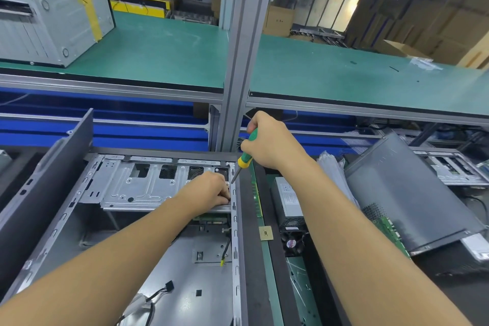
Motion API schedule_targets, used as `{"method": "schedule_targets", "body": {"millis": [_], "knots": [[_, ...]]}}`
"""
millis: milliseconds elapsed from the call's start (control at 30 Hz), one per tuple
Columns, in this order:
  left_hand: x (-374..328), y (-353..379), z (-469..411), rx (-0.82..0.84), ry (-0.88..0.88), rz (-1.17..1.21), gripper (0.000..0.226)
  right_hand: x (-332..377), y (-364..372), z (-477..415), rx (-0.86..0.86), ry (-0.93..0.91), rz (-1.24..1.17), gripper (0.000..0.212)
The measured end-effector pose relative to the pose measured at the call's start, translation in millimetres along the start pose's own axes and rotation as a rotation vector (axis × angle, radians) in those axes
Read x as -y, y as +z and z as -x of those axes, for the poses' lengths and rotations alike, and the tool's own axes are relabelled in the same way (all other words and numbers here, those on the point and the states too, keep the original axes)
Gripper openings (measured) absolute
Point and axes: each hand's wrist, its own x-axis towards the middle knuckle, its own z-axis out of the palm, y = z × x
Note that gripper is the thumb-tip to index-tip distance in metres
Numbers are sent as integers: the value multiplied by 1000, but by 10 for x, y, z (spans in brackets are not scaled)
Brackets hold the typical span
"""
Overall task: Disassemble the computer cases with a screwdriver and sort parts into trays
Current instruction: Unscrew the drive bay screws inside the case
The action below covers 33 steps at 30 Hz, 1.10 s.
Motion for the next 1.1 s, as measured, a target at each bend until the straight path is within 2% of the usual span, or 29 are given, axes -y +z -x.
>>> {"method": "schedule_targets", "body": {"millis": [533,700,900,1100], "knots": [[-149,33,-90,136,-77,-248,19,-49,14,-17,-9,1,-41,26],[-92,49,-85,135,-66,-150,18,-85,-18,-15,-23,12,-48,25],[130,-73,-29,98,32,-4,11,-117,-39,-21,-39,19,-71,26],[57,-66,-97,95,-49,21,15,-124,-33,-38,-44,12,-99,24]]}}
